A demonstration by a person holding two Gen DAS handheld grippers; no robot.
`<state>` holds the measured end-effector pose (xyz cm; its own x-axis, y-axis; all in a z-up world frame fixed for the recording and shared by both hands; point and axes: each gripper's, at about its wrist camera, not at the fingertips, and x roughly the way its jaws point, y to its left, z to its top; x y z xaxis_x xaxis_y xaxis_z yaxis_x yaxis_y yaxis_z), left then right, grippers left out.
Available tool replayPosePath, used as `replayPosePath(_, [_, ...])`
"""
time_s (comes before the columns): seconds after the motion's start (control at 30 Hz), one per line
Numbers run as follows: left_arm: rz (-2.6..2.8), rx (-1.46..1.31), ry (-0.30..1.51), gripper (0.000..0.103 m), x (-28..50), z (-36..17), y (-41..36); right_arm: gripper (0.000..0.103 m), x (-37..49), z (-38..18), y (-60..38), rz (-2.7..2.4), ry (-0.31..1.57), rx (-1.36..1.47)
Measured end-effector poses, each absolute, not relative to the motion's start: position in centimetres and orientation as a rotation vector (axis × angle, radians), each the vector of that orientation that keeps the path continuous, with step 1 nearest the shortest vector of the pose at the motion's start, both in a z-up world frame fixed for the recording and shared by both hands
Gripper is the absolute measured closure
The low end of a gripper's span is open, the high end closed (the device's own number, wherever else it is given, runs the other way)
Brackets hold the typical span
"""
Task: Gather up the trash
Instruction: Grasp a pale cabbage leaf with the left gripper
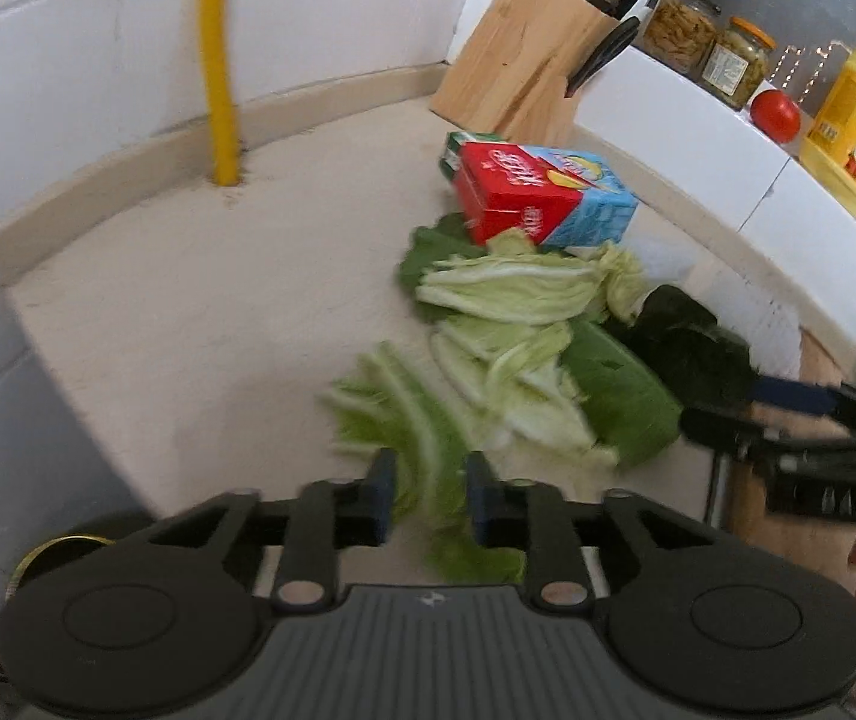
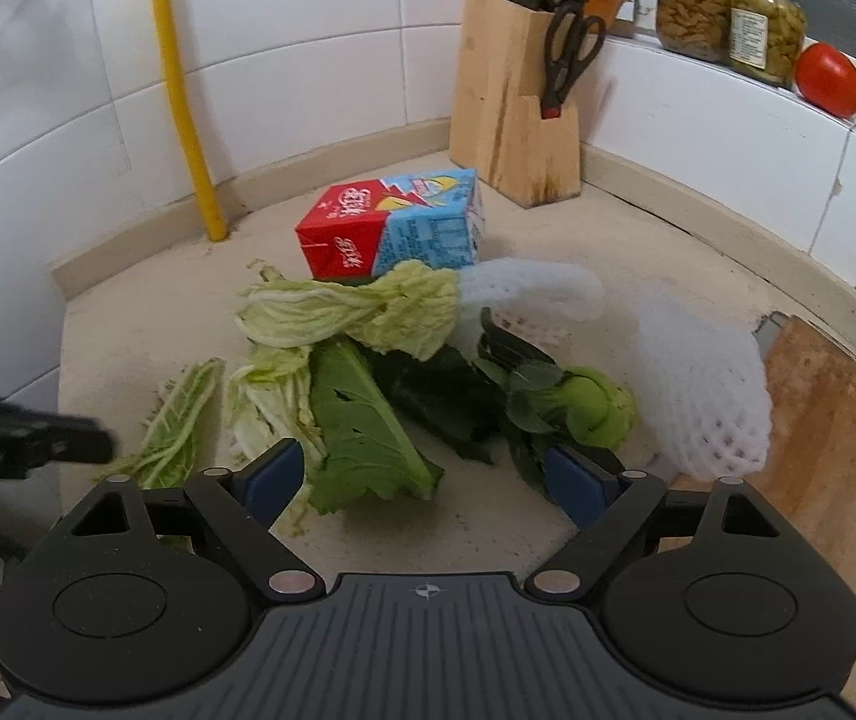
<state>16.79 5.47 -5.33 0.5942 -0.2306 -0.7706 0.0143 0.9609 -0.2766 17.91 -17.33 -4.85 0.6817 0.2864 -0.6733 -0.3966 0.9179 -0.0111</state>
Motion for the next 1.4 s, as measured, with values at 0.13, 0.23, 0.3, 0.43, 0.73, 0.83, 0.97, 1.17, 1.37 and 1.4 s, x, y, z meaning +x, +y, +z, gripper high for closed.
replayPosePath(0.13, [-0.14,-0.222,0.976,0.065,18.7,-7.1,3.2,0.01,17.8,-4.7,-17.3,0.396,0.715,-0.154])
replayPosePath(0.23, [-0.12,-0.191,0.969,0.058,18.7,-7.0,2.5,0.01,17.9,-4.9,-17.6,0.394,0.717,-0.144])
replayPosePath(0.3, [-0.1,-0.17,0.972,0.058,18.5,-7.1,2.5,0.01,18.1,-4.9,-17.7,0.393,0.718,-0.14])
replayPosePath(0.43, [-0.063,-0.12,0.977,0.091,17.1,-7.0,3.8,0.01,18.1,-4.7,-17.6,0.405,0.697,-0.156])
replayPosePath(0.73, [-0.064,-0.196,0.929,0.094,15.0,-5.8,6.4,0.011,18.4,-3.6,-13.4,0.509,0.58,-0.399])
replayPosePath(0.83, [-0.052,-0.209,0.927,0.094,15.1,-5.9,6.8,0.012,19.0,-3.4,-11.2,0.549,0.538,-0.501])
replayPosePath(0.97, [-0.078,-0.228,0.944,0.093,15.8,-7.0,6.5,0.022,19.8,-4.2,-7.9,0.596,0.495,-0.669])
replayPosePath(1.17, [-0.092,-0.256,0.946,0.081,16.8,-7.6,6.1,0.055,22.4,-6.5,-5.9,0.619,0.587,-0.734])
replayPosePath(1.37, [-0.101,-0.205,0.945,0.092,17.1,-7.4,5.6,0.084,21.9,-5.1,-7.4,0.606,0.638,-0.65])
replayPosePath(1.4, [-0.111,-0.209,0.942,0.092,17.0,-7.2,5.6,0.086,21.4,-4.6,-7.9,0.602,0.64,-0.624])
